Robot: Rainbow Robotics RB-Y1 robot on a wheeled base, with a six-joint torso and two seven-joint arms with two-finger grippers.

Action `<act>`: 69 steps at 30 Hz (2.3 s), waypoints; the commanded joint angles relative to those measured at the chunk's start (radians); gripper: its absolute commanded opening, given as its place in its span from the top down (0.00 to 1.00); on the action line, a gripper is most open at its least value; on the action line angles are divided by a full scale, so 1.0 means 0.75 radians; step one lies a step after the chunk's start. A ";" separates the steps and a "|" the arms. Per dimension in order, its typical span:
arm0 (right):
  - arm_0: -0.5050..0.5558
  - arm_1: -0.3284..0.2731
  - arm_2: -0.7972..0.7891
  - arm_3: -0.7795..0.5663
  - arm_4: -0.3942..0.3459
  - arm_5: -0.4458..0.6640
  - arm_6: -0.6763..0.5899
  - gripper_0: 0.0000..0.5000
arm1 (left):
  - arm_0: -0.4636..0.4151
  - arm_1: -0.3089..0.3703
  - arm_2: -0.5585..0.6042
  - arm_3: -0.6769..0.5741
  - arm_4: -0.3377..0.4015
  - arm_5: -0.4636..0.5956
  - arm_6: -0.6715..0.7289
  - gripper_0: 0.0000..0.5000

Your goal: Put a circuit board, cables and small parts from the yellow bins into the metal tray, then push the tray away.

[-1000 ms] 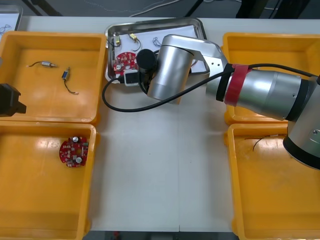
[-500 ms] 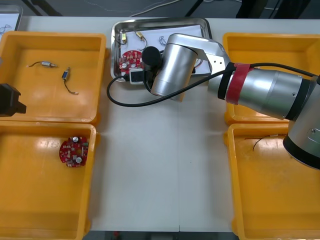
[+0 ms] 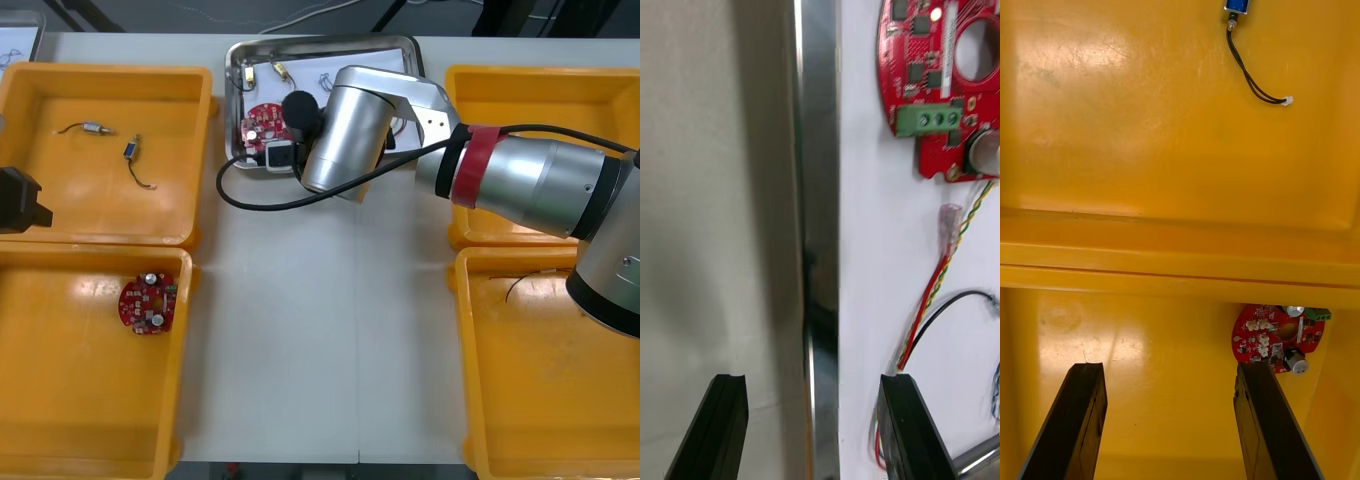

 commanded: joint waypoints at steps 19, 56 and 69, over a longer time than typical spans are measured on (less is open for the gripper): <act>0.217 -0.208 -0.478 -0.787 -0.013 0.746 -0.330 0.00 | 0.021 -0.012 0.045 -0.045 0.010 -0.014 0.127 0.00; 1.381 -0.764 -1.703 -1.605 -0.525 1.026 -1.153 0.00 | 0.021 -0.012 0.045 -0.045 0.010 -0.014 0.127 0.00; 1.704 -0.682 -1.932 -1.701 -0.547 1.026 -1.140 0.00 | 0.021 -0.012 0.045 -0.045 0.010 -0.014 0.127 0.00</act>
